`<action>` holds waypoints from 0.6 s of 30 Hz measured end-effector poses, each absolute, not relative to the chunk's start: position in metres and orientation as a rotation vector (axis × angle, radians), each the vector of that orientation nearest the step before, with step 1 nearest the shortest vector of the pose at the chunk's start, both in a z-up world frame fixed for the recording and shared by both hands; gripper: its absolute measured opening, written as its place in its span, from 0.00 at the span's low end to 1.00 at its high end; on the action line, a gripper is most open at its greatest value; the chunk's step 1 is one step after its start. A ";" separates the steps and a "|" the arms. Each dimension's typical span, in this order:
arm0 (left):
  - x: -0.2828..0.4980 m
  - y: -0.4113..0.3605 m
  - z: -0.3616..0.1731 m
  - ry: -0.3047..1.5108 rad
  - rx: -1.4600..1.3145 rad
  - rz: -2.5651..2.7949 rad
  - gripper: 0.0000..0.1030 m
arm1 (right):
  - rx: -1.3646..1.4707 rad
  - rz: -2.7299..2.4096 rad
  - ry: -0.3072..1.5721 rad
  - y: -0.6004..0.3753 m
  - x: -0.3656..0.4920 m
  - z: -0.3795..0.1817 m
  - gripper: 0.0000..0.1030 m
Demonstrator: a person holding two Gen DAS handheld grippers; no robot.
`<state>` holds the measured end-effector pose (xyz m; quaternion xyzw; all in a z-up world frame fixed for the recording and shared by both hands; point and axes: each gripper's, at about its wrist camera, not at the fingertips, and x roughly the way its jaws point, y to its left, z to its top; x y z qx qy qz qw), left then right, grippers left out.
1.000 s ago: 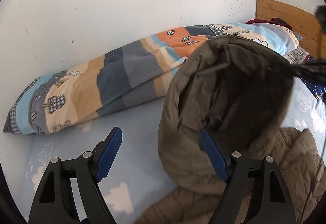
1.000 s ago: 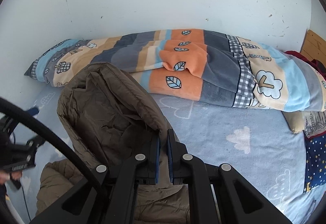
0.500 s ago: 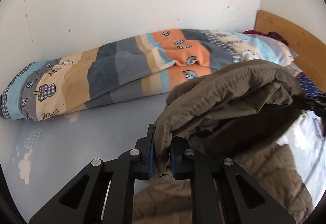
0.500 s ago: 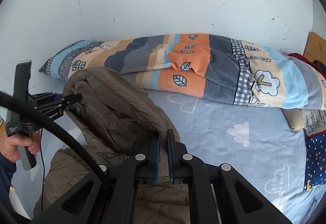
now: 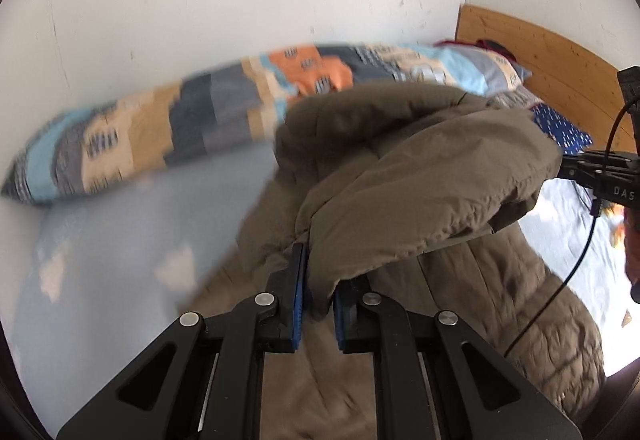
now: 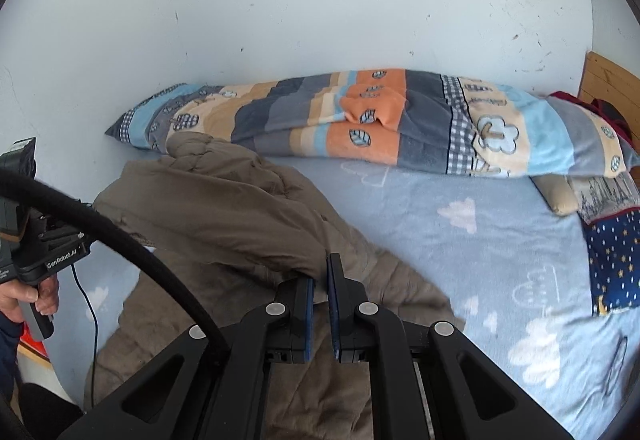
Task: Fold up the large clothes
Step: 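Lift the hood and fold it down over the jacket body with both grippers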
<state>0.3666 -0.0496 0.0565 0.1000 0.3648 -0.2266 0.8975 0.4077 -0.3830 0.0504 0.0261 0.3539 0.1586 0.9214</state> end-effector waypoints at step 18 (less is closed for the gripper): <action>0.273 -0.043 -0.049 0.865 0.238 -0.411 0.55 | 0.160 0.262 0.974 -0.384 0.347 -0.095 0.16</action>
